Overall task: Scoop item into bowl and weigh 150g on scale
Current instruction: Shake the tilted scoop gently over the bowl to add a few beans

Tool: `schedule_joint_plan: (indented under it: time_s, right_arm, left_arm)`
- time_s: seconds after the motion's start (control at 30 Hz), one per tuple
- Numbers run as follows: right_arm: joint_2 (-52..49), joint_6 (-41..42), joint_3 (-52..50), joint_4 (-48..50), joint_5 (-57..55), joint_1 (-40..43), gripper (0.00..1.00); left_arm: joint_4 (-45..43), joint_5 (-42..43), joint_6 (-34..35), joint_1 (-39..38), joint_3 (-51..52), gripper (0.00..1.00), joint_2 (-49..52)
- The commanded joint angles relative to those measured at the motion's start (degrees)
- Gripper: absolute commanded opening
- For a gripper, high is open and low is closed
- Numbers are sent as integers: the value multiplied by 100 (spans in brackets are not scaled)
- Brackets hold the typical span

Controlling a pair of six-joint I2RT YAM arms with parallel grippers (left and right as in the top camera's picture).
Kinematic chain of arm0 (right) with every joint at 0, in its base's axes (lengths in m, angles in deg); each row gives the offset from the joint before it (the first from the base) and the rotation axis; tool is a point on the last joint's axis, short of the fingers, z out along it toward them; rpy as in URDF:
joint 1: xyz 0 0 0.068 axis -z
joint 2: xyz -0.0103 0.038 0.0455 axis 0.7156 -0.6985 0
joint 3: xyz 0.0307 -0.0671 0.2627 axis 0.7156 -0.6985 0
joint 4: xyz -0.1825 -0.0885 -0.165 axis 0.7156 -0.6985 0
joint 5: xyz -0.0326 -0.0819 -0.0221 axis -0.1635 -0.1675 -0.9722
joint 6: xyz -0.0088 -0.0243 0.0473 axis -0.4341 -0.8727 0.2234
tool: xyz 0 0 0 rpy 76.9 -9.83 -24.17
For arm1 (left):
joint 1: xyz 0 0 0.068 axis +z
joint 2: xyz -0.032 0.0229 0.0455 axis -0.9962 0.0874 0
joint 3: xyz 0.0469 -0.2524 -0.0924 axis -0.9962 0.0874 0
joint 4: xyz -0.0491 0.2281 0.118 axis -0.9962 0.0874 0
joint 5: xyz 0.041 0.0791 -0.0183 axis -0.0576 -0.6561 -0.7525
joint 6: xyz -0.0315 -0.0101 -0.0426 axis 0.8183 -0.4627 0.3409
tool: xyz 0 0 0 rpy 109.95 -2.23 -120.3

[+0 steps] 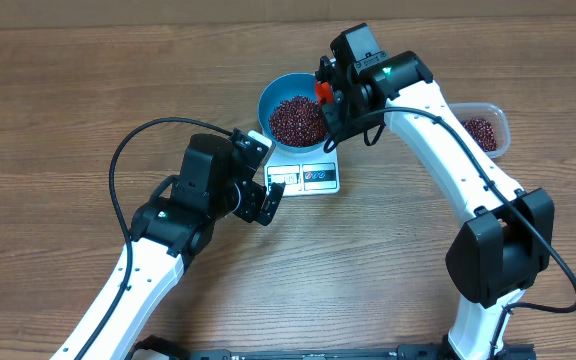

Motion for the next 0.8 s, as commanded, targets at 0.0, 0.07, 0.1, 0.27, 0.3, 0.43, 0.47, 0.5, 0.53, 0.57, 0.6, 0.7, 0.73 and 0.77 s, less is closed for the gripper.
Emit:
schedule_joint_plan:
  time_s: [0.0, 0.07, 0.1, 0.27, 0.3, 0.43, 0.47, 0.5, 0.53, 0.57, 0.6, 0.7, 0.73, 0.77]
  right_arm:
    - [238, -48, 214, 35, -33, -42, 4]
    - [238, -70, 214, 39, -83, -46, 4]
    - [238, -70, 214, 37, -162, -57, 4]
    - [238, -79, 214, 35, -581, -201, 4]
    - [238, -96, 214, 37, -597, -221, 4]
    - [238, -109, 214, 87, -671, -260, 4]
    - [238, -107, 214, 98, -651, -258, 4]
    - [238, -105, 214, 101, -603, -251, 4]
    - [238, -103, 214, 101, -544, -238, 4]
    - [238, -90, 214, 101, -448, -212, 4]
    - [238, -87, 214, 98, -328, -177, 4]
    - [238, -87, 214, 98, 87, -52, 4]
    - [238, -85, 214, 96, 179, -20, 4]
    - [238, -85, 214, 96, 282, 13, 4]
  left_arm:
    - [-20, 68, -39, 33, -87, 100, 11]
    - [-20, 68, -39, 33, -87, 100, 11]
    - [-20, 68, -39, 33, -87, 100, 11]
    - [-20, 68, -39, 33, -87, 99, 11]
    - [-20, 68, -39, 33, -87, 100, 11]
    - [-20, 68, -39, 33, -87, 99, 11]
    - [-20, 68, -39, 33, -87, 100, 11]
    - [-20, 68, -39, 33, -87, 99, 11]
    - [-20, 68, -39, 33, -87, 100, 11]
    - [-20, 68, -39, 33, -87, 100, 11]
    - [-20, 68, -39, 33, -87, 100, 11]
    - [-20, 68, -39, 33, -87, 100, 11]
    - [-20, 68, -39, 33, -87, 99, 11]
    - [-20, 68, -39, 33, -87, 99, 9]
